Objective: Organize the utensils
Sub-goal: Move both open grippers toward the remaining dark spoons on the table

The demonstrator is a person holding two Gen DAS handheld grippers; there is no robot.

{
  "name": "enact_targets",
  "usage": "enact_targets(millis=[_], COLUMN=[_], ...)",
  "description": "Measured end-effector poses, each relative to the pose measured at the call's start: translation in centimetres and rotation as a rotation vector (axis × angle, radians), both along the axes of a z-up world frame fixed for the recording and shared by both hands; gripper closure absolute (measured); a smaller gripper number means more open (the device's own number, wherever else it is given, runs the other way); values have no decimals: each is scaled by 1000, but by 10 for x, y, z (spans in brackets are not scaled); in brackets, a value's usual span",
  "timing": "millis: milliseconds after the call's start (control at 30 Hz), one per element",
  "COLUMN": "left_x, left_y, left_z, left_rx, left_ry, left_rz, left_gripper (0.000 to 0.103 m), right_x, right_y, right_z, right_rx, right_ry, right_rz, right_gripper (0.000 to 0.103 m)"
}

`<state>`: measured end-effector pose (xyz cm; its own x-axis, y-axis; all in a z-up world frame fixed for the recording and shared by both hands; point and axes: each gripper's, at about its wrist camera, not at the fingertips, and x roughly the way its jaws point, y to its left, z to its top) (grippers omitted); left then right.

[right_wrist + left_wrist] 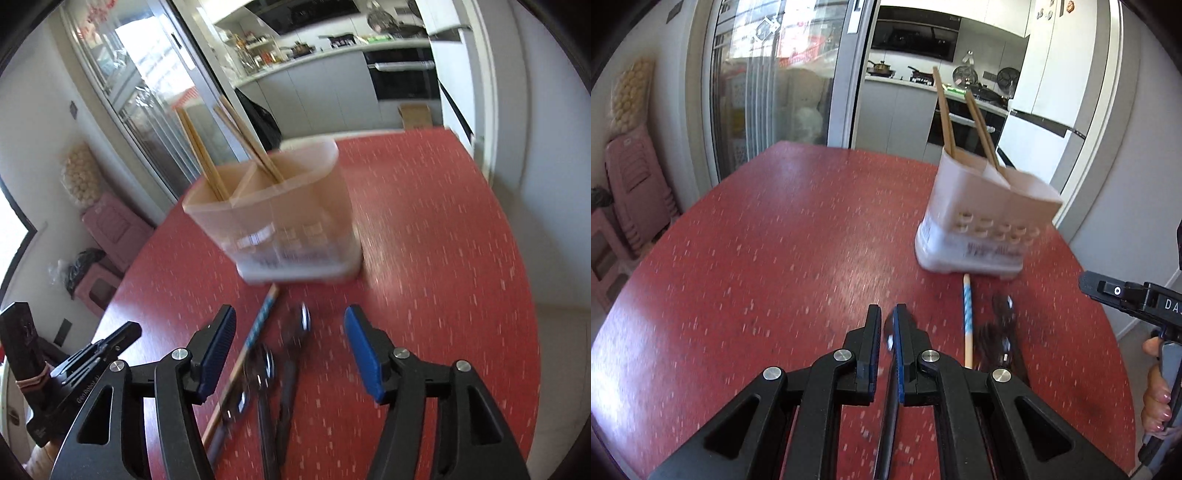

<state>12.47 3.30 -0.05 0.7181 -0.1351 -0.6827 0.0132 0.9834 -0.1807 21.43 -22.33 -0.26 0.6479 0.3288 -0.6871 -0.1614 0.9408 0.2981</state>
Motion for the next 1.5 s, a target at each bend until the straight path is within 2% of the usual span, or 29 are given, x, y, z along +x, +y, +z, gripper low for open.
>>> enact_targets(millis=[400, 700, 733, 767, 867, 1167, 1333, 1500], left_x=[-40, -56, -57, -57, -53, -23, -2, 23], left_y=[11, 20, 22, 23, 29, 24, 19, 13], left_z=[-28, -31, -31, -32, -36, -56, -60, -63], left_rx=[-11, -13, -17, -21, -20, 79, 126, 140], left_ry=[88, 88, 90, 97, 94, 123, 152, 194], left_rz=[0, 18, 20, 23, 45, 30, -3, -48], left_gripper=[67, 66, 58, 1, 0, 0, 0, 0], right_x=[-33, -51, -51, -51, -51, -52, -41, -28], right_y=[-5, -6, -6, -6, -5, -2, 5, 12], right_z=[-39, -47, -47, -48, -50, -50, -51, -54], right_rx=[-21, -31, -29, -25, -20, -61, -126, -189], right_ry=[126, 144, 146, 150, 161, 145, 204, 244], right_rz=[-38, -51, -52, -52, -52, -63, -38, -29], right_gripper=[27, 18, 18, 18, 16, 15, 15, 15])
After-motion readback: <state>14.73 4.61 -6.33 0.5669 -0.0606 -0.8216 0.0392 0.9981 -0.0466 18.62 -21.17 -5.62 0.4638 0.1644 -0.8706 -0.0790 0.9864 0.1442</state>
